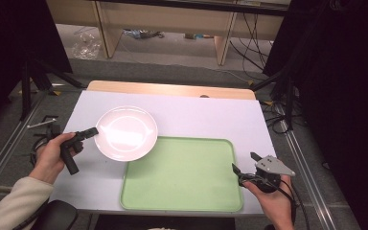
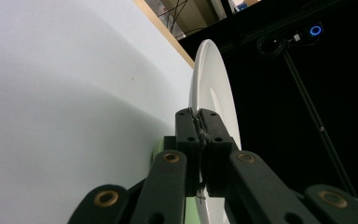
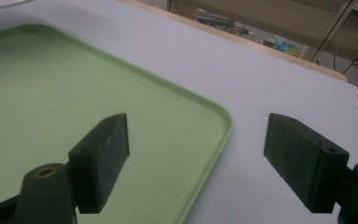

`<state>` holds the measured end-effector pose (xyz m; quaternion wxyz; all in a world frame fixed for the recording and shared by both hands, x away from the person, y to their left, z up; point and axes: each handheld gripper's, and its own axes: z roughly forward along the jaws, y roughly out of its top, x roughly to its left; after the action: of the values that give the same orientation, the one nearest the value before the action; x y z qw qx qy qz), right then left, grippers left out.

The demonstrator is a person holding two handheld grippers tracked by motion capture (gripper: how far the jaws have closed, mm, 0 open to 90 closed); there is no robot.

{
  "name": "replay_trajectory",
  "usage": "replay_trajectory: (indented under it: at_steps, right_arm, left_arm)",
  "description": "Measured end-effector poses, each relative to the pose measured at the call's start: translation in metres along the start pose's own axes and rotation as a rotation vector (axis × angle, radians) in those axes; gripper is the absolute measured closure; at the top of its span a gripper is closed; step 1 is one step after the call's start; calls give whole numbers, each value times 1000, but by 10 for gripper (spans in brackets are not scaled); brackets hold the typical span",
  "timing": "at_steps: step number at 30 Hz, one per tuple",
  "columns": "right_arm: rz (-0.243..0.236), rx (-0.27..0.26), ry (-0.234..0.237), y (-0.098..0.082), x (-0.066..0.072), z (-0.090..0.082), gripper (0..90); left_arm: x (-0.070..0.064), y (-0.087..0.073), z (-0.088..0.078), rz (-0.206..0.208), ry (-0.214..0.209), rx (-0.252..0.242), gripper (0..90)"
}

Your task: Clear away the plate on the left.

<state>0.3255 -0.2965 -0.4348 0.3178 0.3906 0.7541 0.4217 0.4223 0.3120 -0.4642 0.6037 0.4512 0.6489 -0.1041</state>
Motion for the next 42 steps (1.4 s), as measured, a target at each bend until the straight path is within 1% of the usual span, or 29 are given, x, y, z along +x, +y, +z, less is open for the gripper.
replay_trajectory:
  at_steps: [1, 2, 4, 7, 8, 12, 14, 17, 18, 20, 21, 22, 23, 25, 28, 29, 30, 31, 32, 33, 35, 36, 37, 39, 40, 41, 42]
  right_arm:
    - [-1, -1, -1, 0, 0, 0, 230]
    - [-2, -1, -1, 0, 0, 0, 230]
    - [-2, -1, -2, 0, 0, 0, 230]
    - [-2, 0, -2, 0, 0, 0, 230]
    - [7, 7, 4, 0, 0, 0, 230]
    - [2, 3, 1, 0, 0, 0, 230]
    - [11, 9, 8, 0, 1, 0, 230]
    - [12, 8, 7, 0, 1, 0, 230]
    - [11, 9, 5, 0, 1, 0, 230]
    - [12, 9, 8, 0, 1, 0, 230]
    - [11, 9, 7, 0, 1, -1, 230]
    - [0, -1, 1, 0, 0, 0, 230]
    - [11, 8, 7, 0, 1, -1, 230]
    - [7, 4, 4, 0, 0, 0, 230]
    - [12, 9, 8, 0, 1, -1, 230]
    - [4, 2, 2, 0, 0, 0, 230]
    - [12, 9, 8, 0, 1, -1, 230]
    - [12, 9, 8, 0, 1, -1, 230]
    - [12, 10, 8, 0, 1, -1, 230]
    - [12, 9, 8, 0, 1, -1, 230]
    - [12, 9, 8, 0, 1, -1, 230]
    - [13, 9, 8, 0, 1, -1, 230]
    - [7, 5, 4, 0, 0, -1, 230]
    - [12, 9, 8, 0, 1, -1, 230]
    - [1, -1, -1, 0, 0, -1, 230]
    - [9, 7, 4, 0, 0, -1, 230]
    - [13, 2, 2, 0, 1, 0, 230]
  left_arm:
    - [0, 0, 0, -1, -4, 0, 871]
    - [-1, 0, 1, -2, 1, 1, 871]
    - [-1, 0, 1, 0, -9, 3, 871]
    - [-2, -1, 3, -3, -5, 6, 870]
    - [-2, -1, 3, -3, -5, 9, 871]
    - [-3, -1, 4, -4, -7, 7, 871]
    - [-4, -1, 5, -8, -7, 5, 870]
    - [-6, -2, 6, -2, -5, 9, 870]
    - [-5, -2, 7, 3, -11, 9, 870]
    - [-6, -2, 7, -1, -5, 15, 871]
    - [-6, -2, 7, -2, -5, 15, 870]
    - [-6, -2, 8, 4, -7, 16, 871]
    - [-6, -3, 8, -1, -10, 18, 871]
    - [-7, -3, 9, -1, -8, 19, 871]
    - [-6, -4, 10, -5, -6, 18, 872]
    - [-6, -4, 11, -5, -24, 8, 872]
    - [-6, -4, 11, -5, -28, 9, 872]
    - [-7, -4, 11, -4, -6, 20, 872]
    - [-6, -4, 12, 0, -24, 13, 872]
    - [-7, -4, 12, -8, -23, 11, 872]
    - [-7, -4, 13, 2, -35, 12, 872]
    - [-8, -4, 12, -4, -13, 24, 872]
    - [-8, -4, 14, 3, -37, 14, 872]
    - [-9, -5, 15, -3, -31, 15, 872]
    - [-9, -5, 15, 1, -35, 16, 872]
    - [-9, -5, 15, 0, -35, 16, 872]
    - [-9, -5, 16, 5, -39, 17, 872]
